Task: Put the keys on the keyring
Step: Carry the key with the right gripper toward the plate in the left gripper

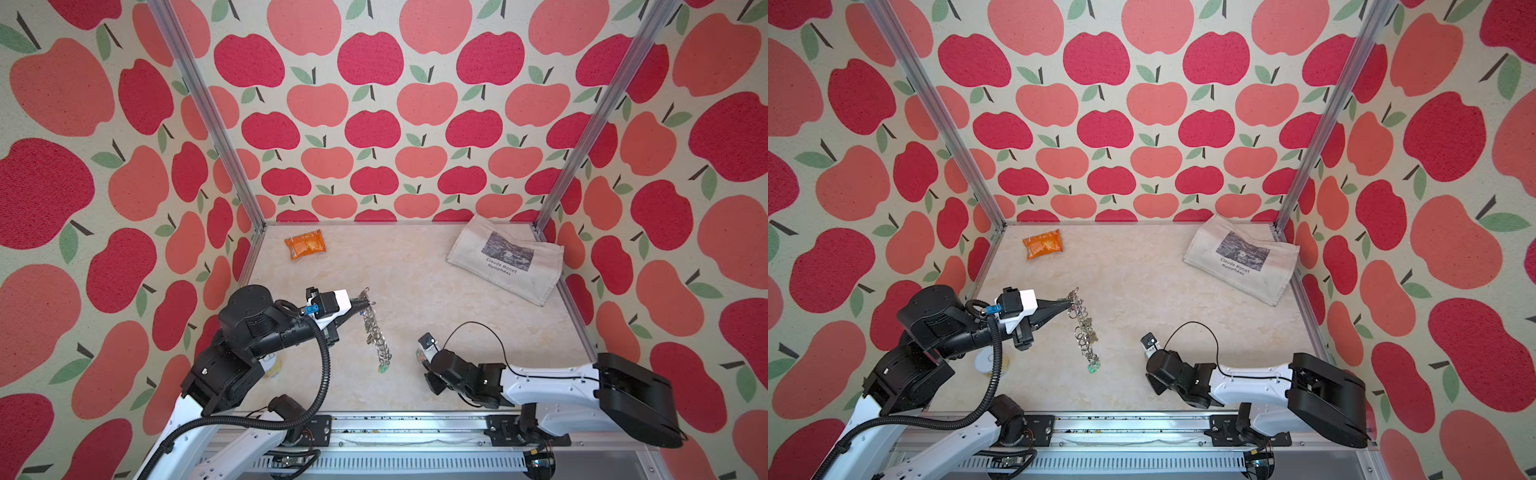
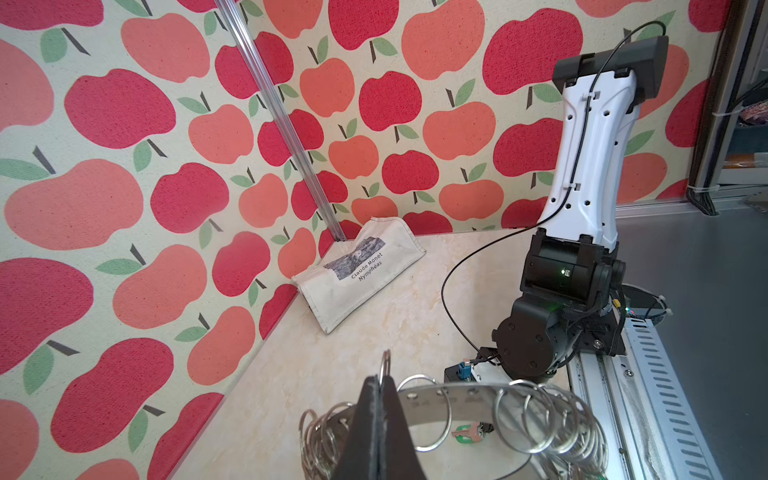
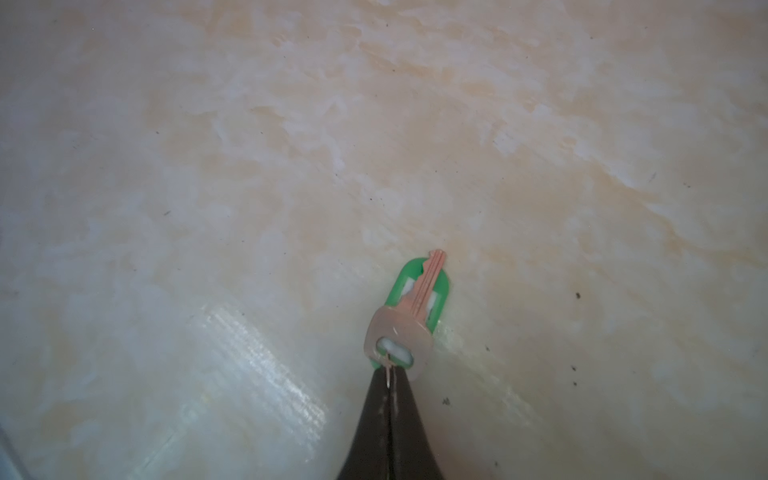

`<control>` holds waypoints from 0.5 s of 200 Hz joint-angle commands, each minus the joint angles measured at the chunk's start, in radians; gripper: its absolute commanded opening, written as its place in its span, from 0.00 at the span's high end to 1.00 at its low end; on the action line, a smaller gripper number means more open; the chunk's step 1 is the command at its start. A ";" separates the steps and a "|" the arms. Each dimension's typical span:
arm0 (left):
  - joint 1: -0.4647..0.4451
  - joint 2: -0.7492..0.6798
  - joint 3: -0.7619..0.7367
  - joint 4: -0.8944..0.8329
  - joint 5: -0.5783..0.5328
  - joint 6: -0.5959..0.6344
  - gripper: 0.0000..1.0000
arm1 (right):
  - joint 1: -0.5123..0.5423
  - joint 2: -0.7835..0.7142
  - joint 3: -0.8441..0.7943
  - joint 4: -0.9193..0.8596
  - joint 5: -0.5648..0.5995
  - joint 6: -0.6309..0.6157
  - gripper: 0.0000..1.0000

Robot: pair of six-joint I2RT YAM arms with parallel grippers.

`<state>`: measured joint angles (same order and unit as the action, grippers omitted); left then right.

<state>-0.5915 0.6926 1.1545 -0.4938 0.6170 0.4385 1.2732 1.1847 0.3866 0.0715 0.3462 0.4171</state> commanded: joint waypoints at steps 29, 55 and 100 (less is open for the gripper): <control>0.004 0.035 0.069 0.019 0.050 0.049 1.00 | -0.036 -0.392 0.165 -0.317 -0.187 -0.211 1.00; -0.001 0.064 0.088 0.025 0.086 0.083 1.00 | -0.087 -0.435 0.331 -0.469 -0.313 -0.288 1.00; -0.089 0.173 0.204 -0.086 0.058 0.227 1.00 | -0.126 -0.281 0.703 -0.756 -0.483 -0.458 1.00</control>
<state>-0.6262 0.8219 1.2732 -0.5282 0.6731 0.5507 1.1595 0.8318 0.9325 -0.4393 0.0002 0.0994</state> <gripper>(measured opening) 0.054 0.046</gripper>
